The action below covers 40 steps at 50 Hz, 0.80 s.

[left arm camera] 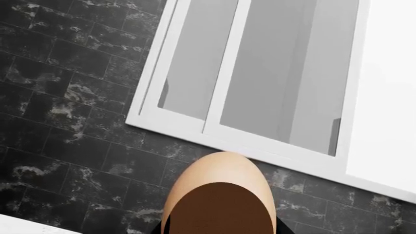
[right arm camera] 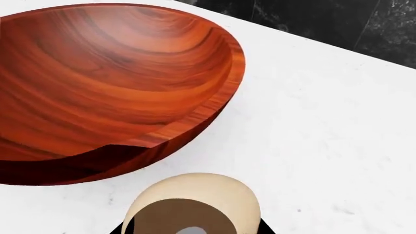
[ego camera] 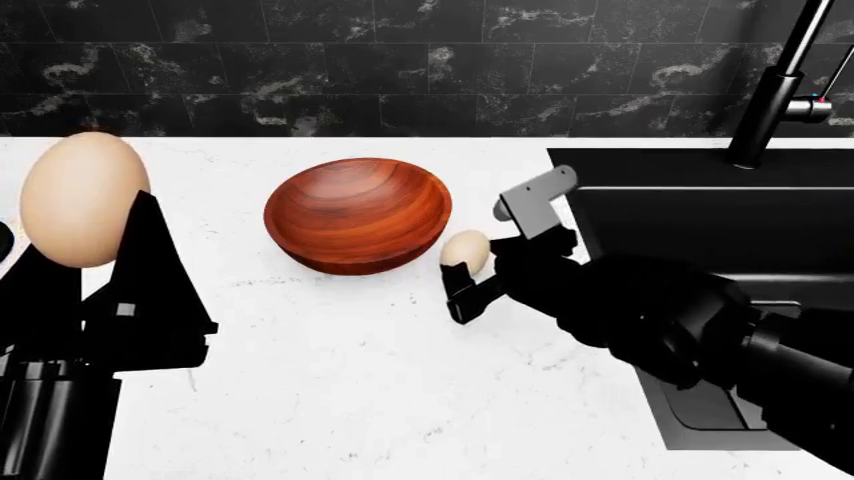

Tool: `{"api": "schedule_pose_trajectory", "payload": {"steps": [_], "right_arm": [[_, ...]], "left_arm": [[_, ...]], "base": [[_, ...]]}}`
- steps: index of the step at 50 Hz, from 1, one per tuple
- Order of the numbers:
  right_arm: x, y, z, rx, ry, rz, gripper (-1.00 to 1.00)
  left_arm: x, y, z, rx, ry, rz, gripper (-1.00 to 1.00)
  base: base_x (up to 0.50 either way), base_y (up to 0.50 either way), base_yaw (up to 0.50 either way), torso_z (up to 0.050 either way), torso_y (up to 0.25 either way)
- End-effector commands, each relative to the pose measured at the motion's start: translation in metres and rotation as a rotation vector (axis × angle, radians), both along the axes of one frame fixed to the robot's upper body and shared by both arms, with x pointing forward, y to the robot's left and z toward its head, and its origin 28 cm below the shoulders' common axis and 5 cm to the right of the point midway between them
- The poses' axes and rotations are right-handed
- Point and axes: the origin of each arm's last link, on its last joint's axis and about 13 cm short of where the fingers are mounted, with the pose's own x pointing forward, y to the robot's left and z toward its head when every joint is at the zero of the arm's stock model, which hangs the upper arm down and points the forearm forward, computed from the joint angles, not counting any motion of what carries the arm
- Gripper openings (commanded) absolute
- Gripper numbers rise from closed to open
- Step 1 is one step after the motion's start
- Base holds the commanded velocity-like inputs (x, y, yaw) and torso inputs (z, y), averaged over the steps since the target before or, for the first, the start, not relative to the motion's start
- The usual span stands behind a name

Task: Place the eggs and milk next to the bowl.

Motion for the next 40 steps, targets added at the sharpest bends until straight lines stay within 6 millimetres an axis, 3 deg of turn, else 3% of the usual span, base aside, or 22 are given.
{"api": "schedule_pose_trajectory", "payload": {"steps": [1, 17, 18, 40], "right_arm": [[0.006, 0.002, -0.004, -0.011, -0.006, 0.007, -1.00], [0.008, 0.001, -0.008, -0.024, 0.010, 0.003, -1.00], [0.007, 0.001, -0.008, -0.028, 0.012, 0.002, 1.00], [-0.015, -0.012, 0.016, -0.020, -0.063, -0.037, 1.00]], "left_arm": [[0.000, 0.000, 0.000, -0.010, 0.002, -0.007, -1.00], [0.001, 0.001, 0.000, -0.012, 0.004, -0.004, -1.00], [0.001, 0.001, 0.000, -0.012, 0.004, -0.004, -1.00], [-0.001, 0.000, 0.001, -0.013, -0.001, -0.010, -1.00]], "base": [[0.00, 0.00, 0.00, 0.000, 0.000], [0.00, 0.00, 0.00, 0.000, 0.000], [0.00, 0.00, 0.00, 0.000, 0.000], [0.00, 0.00, 0.00, 0.000, 0.000]]}}
